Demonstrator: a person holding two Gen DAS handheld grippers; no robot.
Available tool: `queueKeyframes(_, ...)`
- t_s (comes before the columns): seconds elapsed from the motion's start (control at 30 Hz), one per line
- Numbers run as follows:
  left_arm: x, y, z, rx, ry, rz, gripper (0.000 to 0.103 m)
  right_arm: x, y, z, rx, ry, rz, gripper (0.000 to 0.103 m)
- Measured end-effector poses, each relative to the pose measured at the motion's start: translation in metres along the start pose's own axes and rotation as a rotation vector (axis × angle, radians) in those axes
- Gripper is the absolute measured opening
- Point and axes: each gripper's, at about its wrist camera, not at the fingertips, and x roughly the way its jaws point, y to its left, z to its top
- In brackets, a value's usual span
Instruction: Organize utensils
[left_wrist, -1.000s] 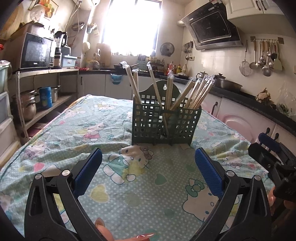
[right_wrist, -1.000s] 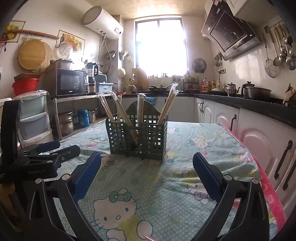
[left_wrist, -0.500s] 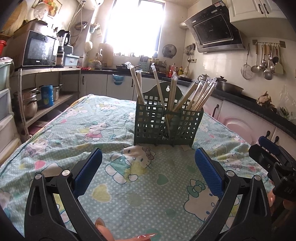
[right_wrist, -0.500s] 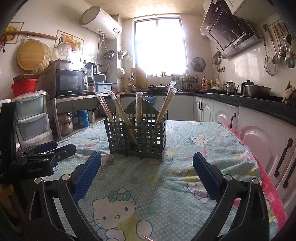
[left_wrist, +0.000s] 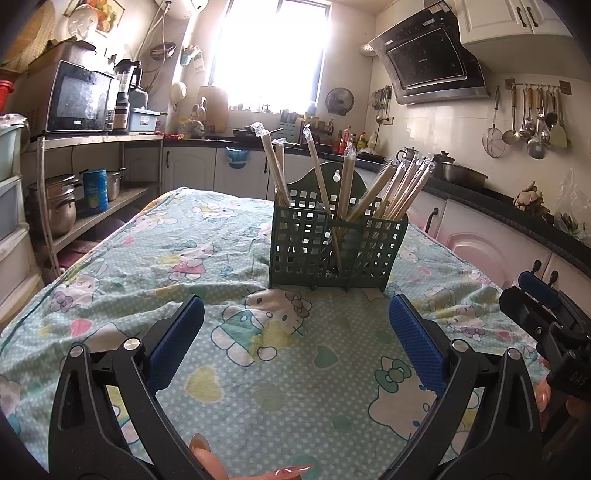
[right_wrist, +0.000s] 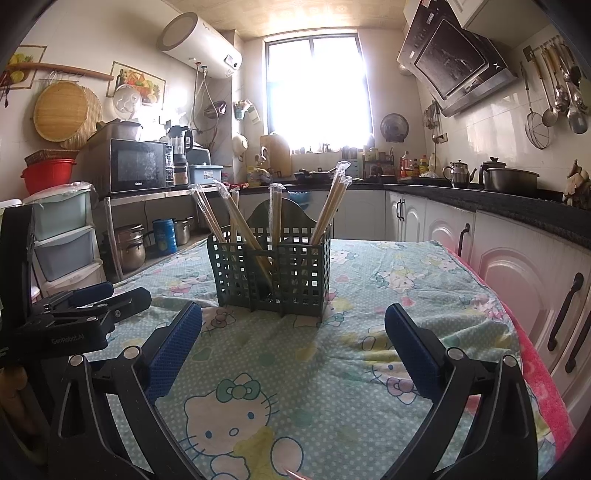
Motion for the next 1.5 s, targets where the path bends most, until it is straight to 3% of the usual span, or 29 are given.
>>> queueKeyframes(1.5,-0.0007,-0.0008,-0.0006,0.004,0.003,0.006,0.092,-0.0017,-0.0007,-0.0006,0.001,-0.002,0.000,0.097)
